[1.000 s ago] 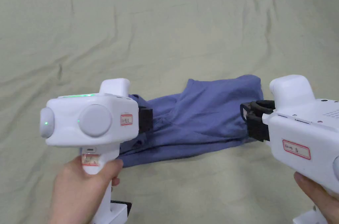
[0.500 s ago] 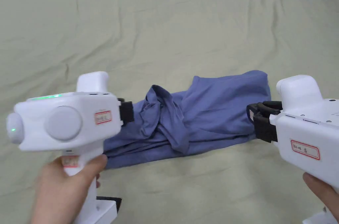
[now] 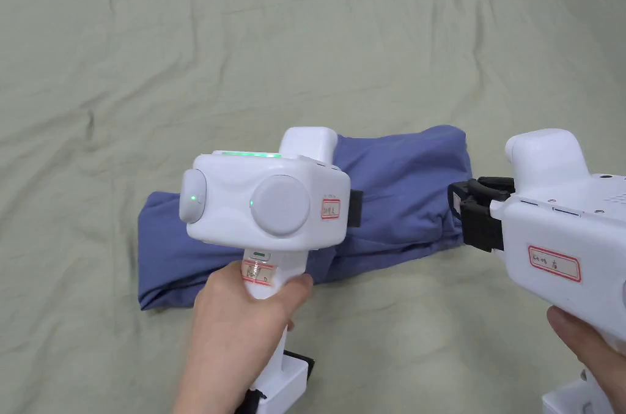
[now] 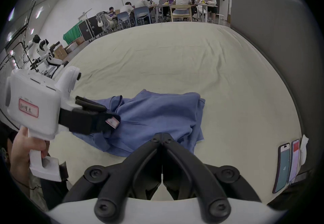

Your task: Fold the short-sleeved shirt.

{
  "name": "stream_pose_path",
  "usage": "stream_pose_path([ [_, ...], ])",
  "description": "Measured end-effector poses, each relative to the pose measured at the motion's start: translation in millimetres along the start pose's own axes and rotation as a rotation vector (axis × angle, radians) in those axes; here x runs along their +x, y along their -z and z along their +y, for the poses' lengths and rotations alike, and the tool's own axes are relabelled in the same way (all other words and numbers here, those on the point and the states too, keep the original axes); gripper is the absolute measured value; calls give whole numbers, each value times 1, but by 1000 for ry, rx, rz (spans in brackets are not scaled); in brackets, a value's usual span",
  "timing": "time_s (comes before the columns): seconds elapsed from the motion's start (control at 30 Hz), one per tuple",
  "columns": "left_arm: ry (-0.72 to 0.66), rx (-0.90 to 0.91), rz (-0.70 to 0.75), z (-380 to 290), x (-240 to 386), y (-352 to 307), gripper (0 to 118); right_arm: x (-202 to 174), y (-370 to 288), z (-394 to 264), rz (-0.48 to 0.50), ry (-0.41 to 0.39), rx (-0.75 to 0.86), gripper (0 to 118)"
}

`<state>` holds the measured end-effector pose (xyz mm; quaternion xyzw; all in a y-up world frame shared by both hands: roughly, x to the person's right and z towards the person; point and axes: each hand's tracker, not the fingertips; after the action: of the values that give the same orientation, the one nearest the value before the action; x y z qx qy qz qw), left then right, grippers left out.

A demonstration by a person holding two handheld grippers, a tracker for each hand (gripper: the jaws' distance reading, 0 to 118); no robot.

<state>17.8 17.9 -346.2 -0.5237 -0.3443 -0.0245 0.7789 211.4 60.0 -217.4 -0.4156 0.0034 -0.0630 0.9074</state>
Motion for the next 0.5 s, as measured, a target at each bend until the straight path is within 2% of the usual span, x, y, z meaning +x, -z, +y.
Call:
stream_pose_path([
  [0.17, -47, 68, -70, -6, -19, -54, 0, -6, -11, 5, 0, -19, 19, 2],
  [0.27, -103, 156, -49, -14, -57, -101, 0, -11, -14, 7, 12, -16, 29, 2],
  [0.3, -104, 191, 4, -19, -74, -116, 1, -13, -15, 7, 22, -15, 30, 2],
  [0.33, -111, 203, 73, -25, -94, -129, 12, -16, -16, 7, 27, -17, 29, 2],
  [0.37, -135, 192, 115, -29, -112, -137, 35, -19, -17, 7, 29, -22, 28, 2],
  [0.4, -190, 181, 164, -34, -136, -141, 73, -23, -17, 6, 30, -33, 23, 2],
  [0.43, -238, 144, 216, -39, -157, -140, 97, -26, -17, 5, 26, -45, 22, 2],
  [0.5, -296, 135, 260, -49, -187, -135, 97, -33, -16, 5, 29, -59, 13, 2],
])
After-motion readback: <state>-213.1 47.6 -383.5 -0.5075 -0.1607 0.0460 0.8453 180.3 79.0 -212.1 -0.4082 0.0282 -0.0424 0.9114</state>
